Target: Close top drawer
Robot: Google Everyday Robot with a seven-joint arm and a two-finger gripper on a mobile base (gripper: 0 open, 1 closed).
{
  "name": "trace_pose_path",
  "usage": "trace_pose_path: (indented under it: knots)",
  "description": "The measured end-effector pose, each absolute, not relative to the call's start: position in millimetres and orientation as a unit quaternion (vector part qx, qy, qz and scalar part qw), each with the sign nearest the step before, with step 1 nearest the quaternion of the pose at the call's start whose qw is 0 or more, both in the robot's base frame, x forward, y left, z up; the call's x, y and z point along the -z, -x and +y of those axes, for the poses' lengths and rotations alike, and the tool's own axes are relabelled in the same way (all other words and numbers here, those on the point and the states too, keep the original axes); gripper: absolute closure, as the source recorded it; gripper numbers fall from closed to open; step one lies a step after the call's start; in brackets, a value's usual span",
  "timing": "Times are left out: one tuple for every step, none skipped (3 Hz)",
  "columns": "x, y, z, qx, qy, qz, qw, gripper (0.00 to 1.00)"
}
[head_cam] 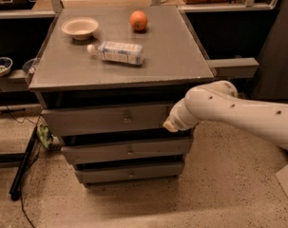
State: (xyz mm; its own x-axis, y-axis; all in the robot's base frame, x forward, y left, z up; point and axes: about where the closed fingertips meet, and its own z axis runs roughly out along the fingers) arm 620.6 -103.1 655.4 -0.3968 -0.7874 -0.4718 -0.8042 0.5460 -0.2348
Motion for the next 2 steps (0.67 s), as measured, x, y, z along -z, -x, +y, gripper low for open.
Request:
trace_pose_path:
  knots:
    - [-667.5, -569.6, -130.7, -0.026, 0.456, 0.851, 0.259, 1.00]
    - [-668.8, -566.1, -136.2, -0.027, 0.450, 0.854, 0.259, 0.73]
